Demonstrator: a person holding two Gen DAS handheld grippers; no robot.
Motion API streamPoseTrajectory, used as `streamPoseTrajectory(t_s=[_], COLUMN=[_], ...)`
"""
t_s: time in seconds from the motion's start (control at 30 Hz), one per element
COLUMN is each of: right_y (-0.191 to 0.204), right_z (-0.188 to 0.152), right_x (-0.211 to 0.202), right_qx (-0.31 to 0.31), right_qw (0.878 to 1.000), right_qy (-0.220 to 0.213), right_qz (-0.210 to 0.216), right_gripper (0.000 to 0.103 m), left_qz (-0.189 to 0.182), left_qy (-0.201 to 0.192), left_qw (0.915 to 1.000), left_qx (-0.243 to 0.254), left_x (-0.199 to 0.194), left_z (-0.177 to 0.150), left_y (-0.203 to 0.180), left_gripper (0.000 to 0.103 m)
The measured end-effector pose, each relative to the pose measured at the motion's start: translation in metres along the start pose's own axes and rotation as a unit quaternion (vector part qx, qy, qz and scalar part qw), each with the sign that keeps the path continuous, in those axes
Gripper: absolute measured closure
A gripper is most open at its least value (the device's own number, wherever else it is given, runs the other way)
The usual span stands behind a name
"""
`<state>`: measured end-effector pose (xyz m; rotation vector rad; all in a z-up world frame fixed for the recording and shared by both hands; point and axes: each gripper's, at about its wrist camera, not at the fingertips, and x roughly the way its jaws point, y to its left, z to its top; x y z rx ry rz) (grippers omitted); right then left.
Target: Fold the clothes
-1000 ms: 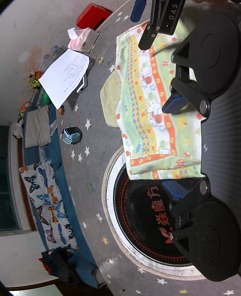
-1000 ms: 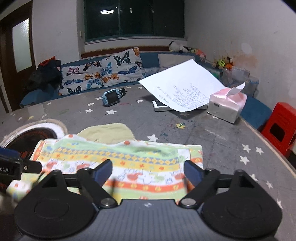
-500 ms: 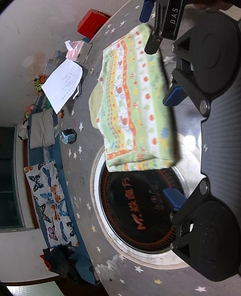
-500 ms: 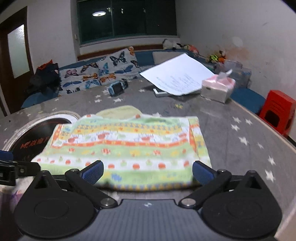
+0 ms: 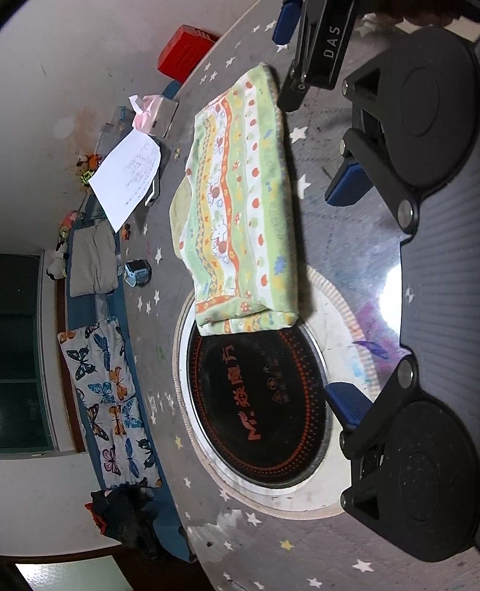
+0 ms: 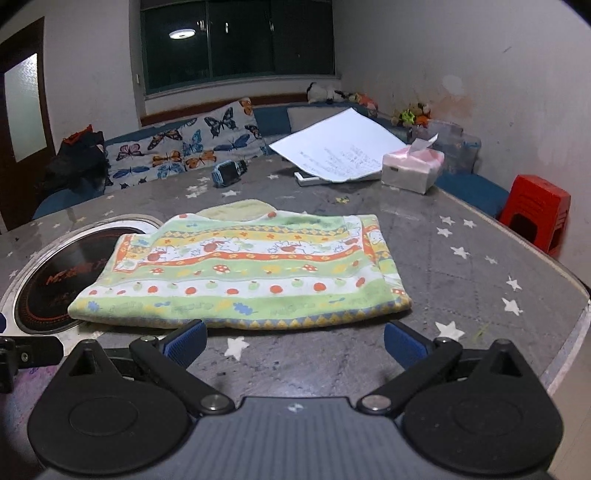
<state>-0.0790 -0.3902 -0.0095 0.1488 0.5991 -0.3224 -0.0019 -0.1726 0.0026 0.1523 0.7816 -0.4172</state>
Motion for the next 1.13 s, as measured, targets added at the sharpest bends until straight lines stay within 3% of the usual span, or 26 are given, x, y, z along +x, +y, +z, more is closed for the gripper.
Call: streamPoseTrajectory(t_s=[0.13,1.13], right_y=[0.003,0.013], right_z=[-0.005,-0.019], right_x=[-0.007,-0.006], right_qx=[-0.011,-0.027], right_qw=[1.0,0.999], right_qy=[-0.02,0.023], right_qz=[0.006,-0.001], right_gripper=[0.0,0.0], left_qz=[0.001,0.004], left_qy=[-0.003,-0.005], left_qw=[1.0,0.9997], left_qx=[0.001,0.023], left_x=[-0.004,-0.007], left_z=[-0.005,-0.021], left_y=[-0.001,-0.011], left_gripper=[0.0,0.0])
